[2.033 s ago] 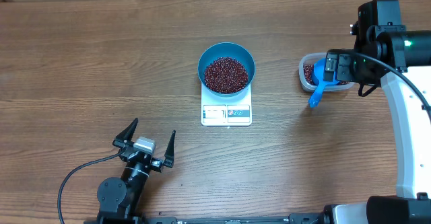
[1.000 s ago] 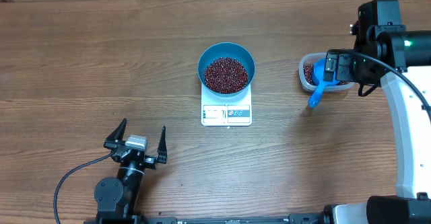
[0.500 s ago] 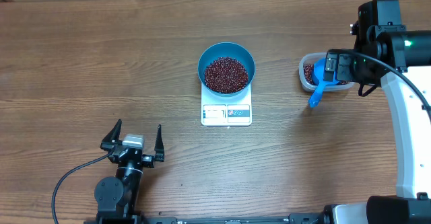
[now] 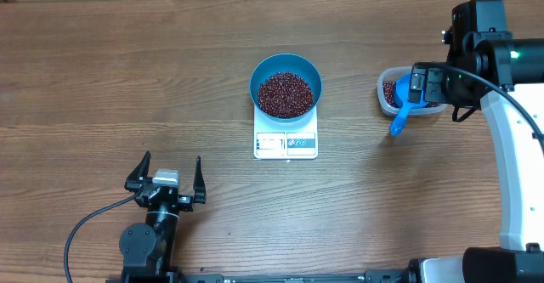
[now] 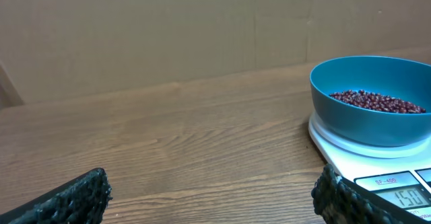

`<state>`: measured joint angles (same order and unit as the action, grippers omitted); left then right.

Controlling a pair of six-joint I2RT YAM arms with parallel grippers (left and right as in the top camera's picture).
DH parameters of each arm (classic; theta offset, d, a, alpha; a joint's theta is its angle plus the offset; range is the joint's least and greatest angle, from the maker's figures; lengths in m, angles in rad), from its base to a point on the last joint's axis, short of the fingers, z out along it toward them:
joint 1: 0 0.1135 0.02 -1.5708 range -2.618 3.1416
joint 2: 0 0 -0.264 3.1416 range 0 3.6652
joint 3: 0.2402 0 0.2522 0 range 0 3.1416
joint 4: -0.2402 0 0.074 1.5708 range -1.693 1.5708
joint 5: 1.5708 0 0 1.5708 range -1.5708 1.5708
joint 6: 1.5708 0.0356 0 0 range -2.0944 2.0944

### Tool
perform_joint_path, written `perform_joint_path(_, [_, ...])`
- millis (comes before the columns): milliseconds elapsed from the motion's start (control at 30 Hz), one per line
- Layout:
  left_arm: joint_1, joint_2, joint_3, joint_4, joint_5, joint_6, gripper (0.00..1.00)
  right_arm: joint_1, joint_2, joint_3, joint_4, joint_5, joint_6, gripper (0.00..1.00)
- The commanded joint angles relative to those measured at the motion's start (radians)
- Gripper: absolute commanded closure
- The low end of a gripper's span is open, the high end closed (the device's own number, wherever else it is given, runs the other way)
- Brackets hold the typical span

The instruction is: Scoop item into bowl and weigh 150g on scale

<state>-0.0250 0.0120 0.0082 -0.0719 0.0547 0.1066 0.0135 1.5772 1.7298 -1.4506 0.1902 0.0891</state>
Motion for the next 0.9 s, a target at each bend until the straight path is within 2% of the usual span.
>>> perform_joint_path(0, [0.007,-0.01,-0.003,-0.003,-0.014,0.002,0.0,-0.003,-0.017,0.025,0.005,0.007,-0.012,0.0])
perform_joint_path(867, [0.046,-0.009,-0.003,-0.003,-0.013,0.002,0.0,-0.003,-0.017,0.025,0.005,0.007,-0.012,0.0])
